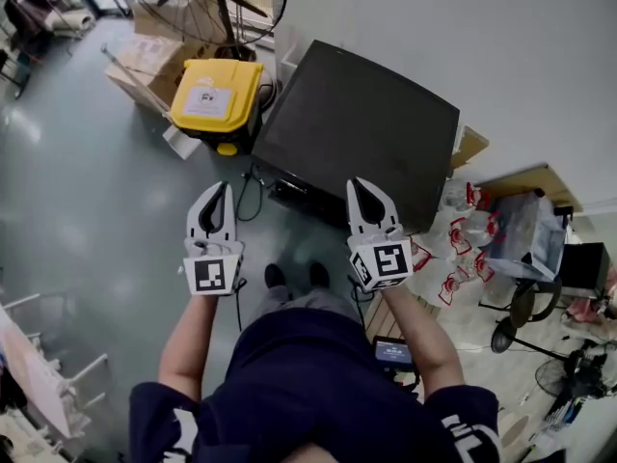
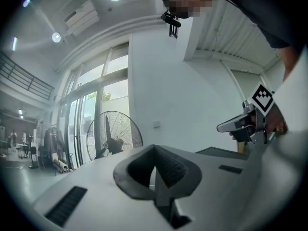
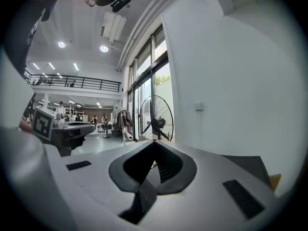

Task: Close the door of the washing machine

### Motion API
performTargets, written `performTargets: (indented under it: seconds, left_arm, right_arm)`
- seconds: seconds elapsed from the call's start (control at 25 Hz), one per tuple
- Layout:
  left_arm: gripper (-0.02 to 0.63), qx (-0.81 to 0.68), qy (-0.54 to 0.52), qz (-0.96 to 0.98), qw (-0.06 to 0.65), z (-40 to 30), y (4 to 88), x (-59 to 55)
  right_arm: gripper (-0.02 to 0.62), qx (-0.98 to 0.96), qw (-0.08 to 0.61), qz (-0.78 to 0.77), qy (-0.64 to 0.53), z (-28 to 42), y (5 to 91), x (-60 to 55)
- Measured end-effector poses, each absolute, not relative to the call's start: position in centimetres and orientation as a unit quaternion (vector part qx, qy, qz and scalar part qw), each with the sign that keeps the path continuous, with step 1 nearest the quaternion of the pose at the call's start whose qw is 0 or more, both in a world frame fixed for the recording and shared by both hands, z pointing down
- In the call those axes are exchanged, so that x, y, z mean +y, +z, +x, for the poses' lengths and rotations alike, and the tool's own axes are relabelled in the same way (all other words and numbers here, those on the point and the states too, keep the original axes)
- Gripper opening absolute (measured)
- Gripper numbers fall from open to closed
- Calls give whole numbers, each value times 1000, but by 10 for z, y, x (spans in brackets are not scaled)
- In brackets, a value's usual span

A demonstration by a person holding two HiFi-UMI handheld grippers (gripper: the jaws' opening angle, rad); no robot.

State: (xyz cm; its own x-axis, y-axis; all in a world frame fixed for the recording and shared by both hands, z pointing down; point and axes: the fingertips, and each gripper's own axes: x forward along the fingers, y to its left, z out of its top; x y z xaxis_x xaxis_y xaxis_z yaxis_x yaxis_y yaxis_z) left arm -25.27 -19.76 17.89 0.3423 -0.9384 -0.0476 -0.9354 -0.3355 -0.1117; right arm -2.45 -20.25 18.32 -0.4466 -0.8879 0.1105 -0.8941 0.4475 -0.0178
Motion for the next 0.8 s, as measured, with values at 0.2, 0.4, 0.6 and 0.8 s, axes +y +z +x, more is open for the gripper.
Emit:
performTargets:
  seconds: [0.2,0.4,0.6,0.8]
  left_arm:
    - [23,586,-16,-808,56,-275,168,-199]
    - [23,596,-21,-801,64,-292,158,-197]
    - [23,600,-21,-797,63,-296,158,-198]
    - [23,603,-33,-795,62,-299,163,-197]
  right_arm:
    - [20,-846,42,530,32,-8,168,-207]
    - [20,-851,47,522,24,-7,157,-206]
    - [20,-852,53,521,25,-6,159,-208]
    - [20,-850,58,524,22,-6,160,-209]
